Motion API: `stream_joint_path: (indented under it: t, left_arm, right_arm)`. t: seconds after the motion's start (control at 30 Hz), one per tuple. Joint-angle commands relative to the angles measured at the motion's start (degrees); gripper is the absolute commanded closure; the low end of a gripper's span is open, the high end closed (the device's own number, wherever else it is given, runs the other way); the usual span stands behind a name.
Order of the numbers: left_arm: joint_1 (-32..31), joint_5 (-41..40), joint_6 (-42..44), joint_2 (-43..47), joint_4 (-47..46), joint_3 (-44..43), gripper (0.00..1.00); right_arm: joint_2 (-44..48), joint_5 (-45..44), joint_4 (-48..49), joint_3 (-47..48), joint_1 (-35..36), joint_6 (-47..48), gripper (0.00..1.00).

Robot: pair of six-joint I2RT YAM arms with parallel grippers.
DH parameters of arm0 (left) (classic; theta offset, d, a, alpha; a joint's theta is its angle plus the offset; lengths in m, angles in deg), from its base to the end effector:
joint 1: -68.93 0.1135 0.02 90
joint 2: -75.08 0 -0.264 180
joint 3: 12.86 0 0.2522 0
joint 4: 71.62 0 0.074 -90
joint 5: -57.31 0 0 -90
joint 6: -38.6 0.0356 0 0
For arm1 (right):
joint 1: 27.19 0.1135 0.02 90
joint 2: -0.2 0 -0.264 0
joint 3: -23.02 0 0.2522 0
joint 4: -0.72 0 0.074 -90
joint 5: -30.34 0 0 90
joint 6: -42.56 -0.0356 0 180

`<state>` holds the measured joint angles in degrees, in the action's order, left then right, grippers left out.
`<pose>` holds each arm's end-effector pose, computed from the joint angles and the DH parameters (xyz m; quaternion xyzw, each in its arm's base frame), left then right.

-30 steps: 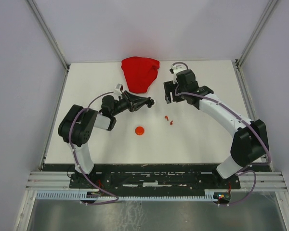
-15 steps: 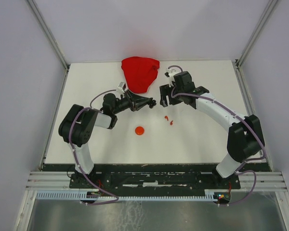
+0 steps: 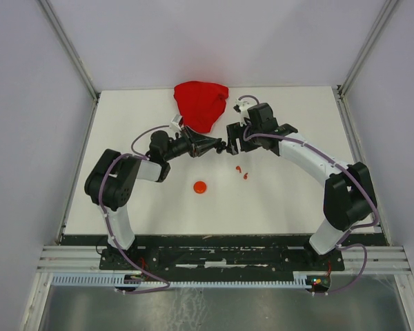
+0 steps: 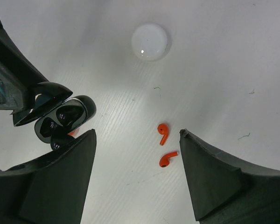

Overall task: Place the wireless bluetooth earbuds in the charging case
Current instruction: Place the earbud in the charging case.

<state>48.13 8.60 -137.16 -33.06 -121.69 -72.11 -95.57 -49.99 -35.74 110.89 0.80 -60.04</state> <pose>0.3364 -0.1529 0.1764 -0.1392 0.6877 -0.6833 0.2019 0.3278 0.1810 0.2652 -0.1554 0.9058 0.2069 0.3355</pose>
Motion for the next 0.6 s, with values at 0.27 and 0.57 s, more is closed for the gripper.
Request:
stream_joint_path:
  t: [0.27,0.57]
  left_arm:
    - [-0.82,-0.17,4.11,-0.96,-0.2,-3.26,0.97]
    - [-1.08,-1.21,3.67,-1.85,-0.19,-4.18,0.97]
  right_arm:
    - [0.75,2.72,2.75,0.86,0.7,-0.58,0.21]
    - [0.71,2.72,2.74,0.93,1.5,-0.58,0.21]
